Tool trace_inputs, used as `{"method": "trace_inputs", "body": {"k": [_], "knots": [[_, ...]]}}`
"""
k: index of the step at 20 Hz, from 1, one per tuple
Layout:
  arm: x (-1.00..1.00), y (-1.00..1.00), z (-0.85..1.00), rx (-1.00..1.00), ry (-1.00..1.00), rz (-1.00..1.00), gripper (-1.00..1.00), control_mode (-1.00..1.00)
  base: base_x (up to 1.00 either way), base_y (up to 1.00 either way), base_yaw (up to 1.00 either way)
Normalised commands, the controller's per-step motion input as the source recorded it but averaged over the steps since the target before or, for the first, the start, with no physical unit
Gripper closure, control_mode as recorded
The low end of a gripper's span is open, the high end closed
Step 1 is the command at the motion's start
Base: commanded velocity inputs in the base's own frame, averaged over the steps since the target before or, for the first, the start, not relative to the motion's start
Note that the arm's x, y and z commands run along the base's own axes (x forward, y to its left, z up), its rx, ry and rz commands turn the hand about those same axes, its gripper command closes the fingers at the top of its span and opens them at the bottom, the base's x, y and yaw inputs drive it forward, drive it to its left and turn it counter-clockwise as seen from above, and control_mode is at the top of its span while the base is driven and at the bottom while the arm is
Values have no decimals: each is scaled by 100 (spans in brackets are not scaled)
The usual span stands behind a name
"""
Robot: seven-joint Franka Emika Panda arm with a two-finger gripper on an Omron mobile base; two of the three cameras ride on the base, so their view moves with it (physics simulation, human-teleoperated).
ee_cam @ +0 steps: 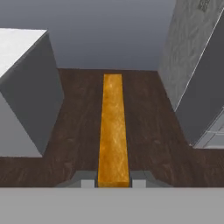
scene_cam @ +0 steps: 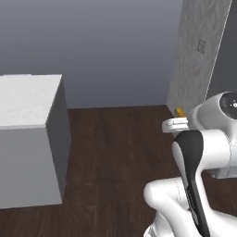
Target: Start the toaster. Once the lever pops up, take the bread to the plate on the dining counter.
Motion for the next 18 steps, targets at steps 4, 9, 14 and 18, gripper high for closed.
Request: {"method": "trace_inputs", "body": {"k": [4, 9, 14, 18], "knots": [[0, 0, 0, 0, 0, 0, 100, 100, 61, 33, -62], [0, 0, 0, 0, 0, 0, 100, 100, 70, 21, -56], [0, 0, 0, 0, 0, 0, 100, 100, 97, 30, -27], [0, 0, 0, 0, 0, 0, 100, 100, 100, 44, -1]]}}
